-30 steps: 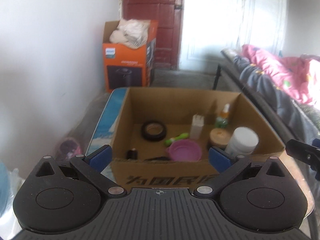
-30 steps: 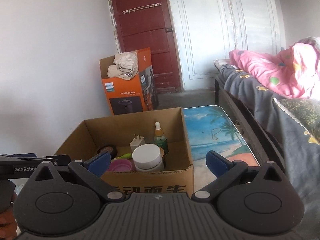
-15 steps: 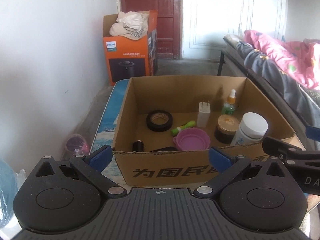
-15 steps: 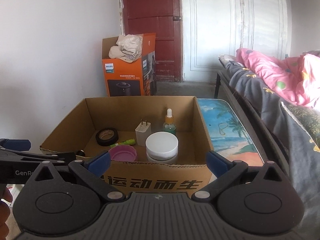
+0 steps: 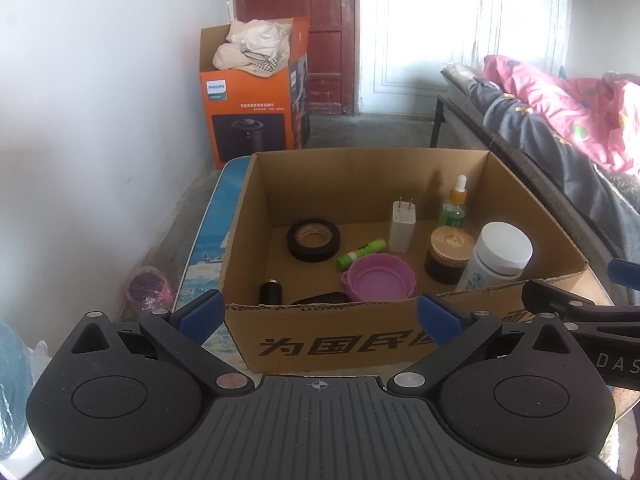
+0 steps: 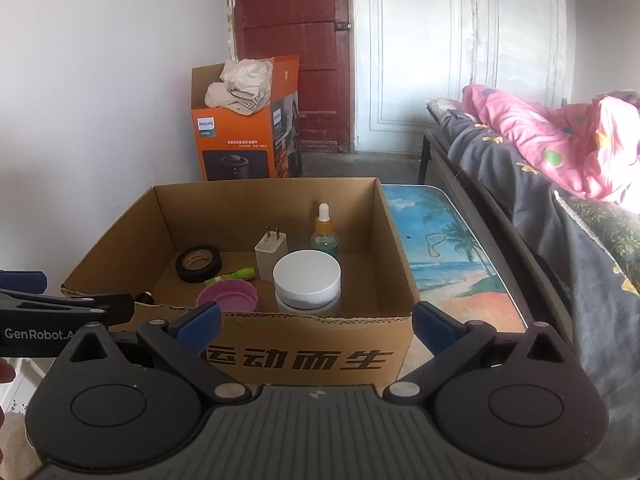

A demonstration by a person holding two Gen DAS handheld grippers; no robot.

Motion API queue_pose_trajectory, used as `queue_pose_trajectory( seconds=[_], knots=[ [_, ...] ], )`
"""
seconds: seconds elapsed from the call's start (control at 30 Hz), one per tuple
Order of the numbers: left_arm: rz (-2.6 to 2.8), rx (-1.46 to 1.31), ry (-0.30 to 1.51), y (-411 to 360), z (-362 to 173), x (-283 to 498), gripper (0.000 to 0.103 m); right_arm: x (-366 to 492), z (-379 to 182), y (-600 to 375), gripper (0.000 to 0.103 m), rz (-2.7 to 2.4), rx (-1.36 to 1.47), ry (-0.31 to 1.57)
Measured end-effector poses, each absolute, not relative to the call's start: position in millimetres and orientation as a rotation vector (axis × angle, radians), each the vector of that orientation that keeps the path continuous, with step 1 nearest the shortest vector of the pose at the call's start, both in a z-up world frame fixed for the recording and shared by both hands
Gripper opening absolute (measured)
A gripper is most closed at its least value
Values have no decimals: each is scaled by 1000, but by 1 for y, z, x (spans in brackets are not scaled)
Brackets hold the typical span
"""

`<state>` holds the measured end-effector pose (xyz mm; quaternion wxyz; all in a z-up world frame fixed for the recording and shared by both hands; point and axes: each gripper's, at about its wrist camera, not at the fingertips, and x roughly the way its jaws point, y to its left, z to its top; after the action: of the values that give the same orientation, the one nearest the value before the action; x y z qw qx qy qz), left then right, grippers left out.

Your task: Organize rigid objects

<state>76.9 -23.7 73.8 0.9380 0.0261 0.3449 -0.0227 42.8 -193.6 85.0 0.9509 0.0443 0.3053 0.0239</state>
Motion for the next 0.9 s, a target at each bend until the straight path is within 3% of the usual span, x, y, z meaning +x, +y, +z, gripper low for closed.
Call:
queue_pose_trajectory(
  seconds=[0.9],
  knots=[
    [-40, 69, 698, -23, 75, 77, 103, 45, 84, -199, 103, 46, 102, 622]
  ],
)
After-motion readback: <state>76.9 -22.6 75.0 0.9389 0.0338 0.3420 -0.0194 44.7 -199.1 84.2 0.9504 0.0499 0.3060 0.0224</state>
